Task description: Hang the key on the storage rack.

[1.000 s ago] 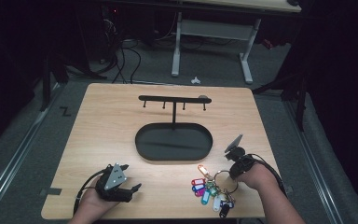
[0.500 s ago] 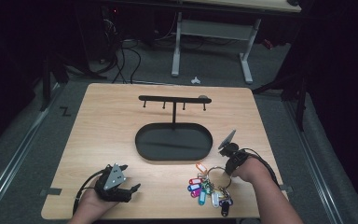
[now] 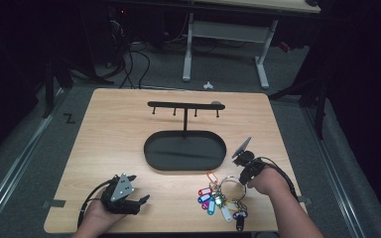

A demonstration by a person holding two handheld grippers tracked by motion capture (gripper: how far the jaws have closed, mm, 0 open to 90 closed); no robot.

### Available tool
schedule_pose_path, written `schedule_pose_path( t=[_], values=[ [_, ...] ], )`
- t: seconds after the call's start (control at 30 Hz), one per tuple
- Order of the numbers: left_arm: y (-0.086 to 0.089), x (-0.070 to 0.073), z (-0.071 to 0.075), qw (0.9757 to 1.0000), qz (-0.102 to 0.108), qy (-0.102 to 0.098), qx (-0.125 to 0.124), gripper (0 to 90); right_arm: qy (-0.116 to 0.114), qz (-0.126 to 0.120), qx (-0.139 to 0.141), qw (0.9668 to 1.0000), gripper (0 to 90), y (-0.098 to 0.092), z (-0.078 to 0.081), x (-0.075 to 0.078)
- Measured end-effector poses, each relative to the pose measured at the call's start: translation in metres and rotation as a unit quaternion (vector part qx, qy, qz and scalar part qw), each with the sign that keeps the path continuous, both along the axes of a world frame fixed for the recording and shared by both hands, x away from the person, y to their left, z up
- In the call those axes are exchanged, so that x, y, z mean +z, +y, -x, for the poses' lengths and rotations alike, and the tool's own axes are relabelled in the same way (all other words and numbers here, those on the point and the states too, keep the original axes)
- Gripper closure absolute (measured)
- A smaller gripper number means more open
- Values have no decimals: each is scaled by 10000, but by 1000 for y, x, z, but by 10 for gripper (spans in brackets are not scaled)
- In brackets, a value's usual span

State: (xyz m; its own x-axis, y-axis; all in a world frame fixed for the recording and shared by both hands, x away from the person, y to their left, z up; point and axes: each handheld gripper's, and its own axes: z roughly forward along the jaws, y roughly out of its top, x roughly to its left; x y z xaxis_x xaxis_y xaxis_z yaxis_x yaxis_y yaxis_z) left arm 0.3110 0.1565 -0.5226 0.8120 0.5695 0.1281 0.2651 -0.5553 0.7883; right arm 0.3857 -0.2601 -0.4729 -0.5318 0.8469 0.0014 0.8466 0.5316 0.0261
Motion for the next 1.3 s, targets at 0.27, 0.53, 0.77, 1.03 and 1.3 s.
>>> schedule_pose_path(
  t=[0.27,0.53,0.77,1.03,1.3],
  values=[
    [0,1,1,10000,20,-16,-12,199,-130,-187,-72,9997,870,-1,8,27],
    [0,1,1,10000,59,-21,4,199,-319,-241,23,9992,875,2,11,61],
    [1,1,1,10000,73,-17,16,199,-295,-150,74,9994,877,7,9,78],
    [0,1,1,10000,50,-8,10,199,-335,-80,183,9992,877,13,6,100],
    [2,2,1,9999,144,-37,69,192,-450,-62,223,9987,877,16,2,123]
  ],
)
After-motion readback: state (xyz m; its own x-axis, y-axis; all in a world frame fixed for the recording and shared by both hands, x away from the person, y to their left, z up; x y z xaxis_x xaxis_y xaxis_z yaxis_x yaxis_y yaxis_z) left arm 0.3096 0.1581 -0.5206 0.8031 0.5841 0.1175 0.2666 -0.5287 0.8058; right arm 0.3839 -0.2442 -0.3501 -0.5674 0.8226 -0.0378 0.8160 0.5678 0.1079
